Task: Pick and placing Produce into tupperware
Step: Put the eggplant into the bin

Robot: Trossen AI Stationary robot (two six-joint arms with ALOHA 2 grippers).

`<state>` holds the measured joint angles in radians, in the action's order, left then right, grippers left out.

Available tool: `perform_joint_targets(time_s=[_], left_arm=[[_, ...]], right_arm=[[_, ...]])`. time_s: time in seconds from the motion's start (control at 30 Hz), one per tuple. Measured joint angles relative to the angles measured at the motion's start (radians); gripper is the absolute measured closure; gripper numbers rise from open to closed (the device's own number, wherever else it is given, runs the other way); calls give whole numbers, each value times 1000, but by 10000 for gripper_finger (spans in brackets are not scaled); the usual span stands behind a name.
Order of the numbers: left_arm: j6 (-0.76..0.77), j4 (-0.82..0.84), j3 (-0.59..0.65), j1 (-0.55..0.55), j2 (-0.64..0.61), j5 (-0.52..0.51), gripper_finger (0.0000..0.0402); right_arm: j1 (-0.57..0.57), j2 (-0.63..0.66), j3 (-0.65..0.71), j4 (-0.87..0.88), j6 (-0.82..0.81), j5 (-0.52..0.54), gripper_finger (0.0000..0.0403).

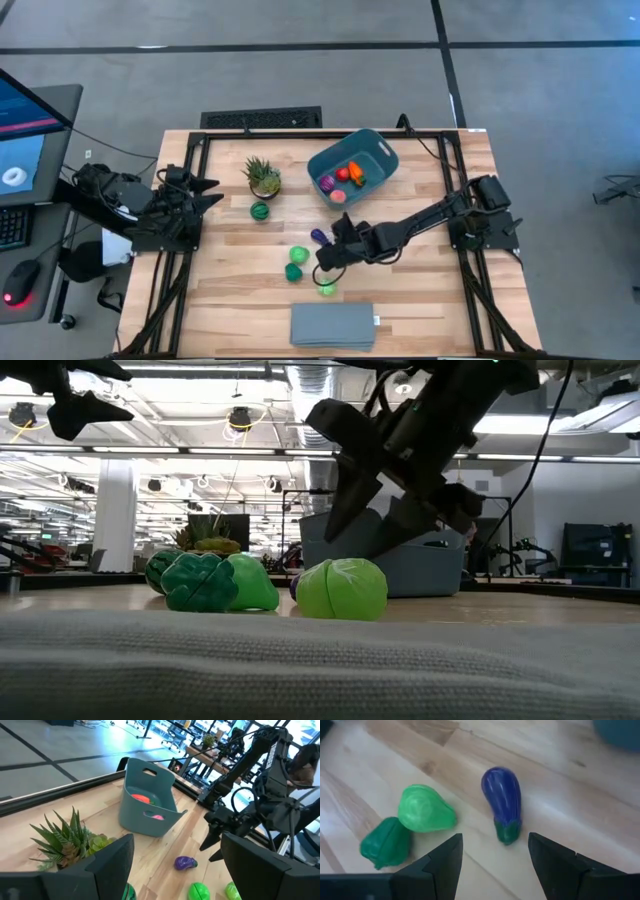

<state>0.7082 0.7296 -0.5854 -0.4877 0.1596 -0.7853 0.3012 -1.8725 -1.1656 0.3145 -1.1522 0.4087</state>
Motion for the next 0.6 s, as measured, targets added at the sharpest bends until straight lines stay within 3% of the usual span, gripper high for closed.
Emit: perform_joint_targets(time_s=[0.33, 0.6], left_arm=[[-16, 0, 0, 0, 0, 5, 116], [-16, -1, 0, 0, 0, 13, 116]], right_arm=[[-24, 0, -35, 58, -265, -14, 156], [-67, 1, -92, 105, -169, -75, 188]])
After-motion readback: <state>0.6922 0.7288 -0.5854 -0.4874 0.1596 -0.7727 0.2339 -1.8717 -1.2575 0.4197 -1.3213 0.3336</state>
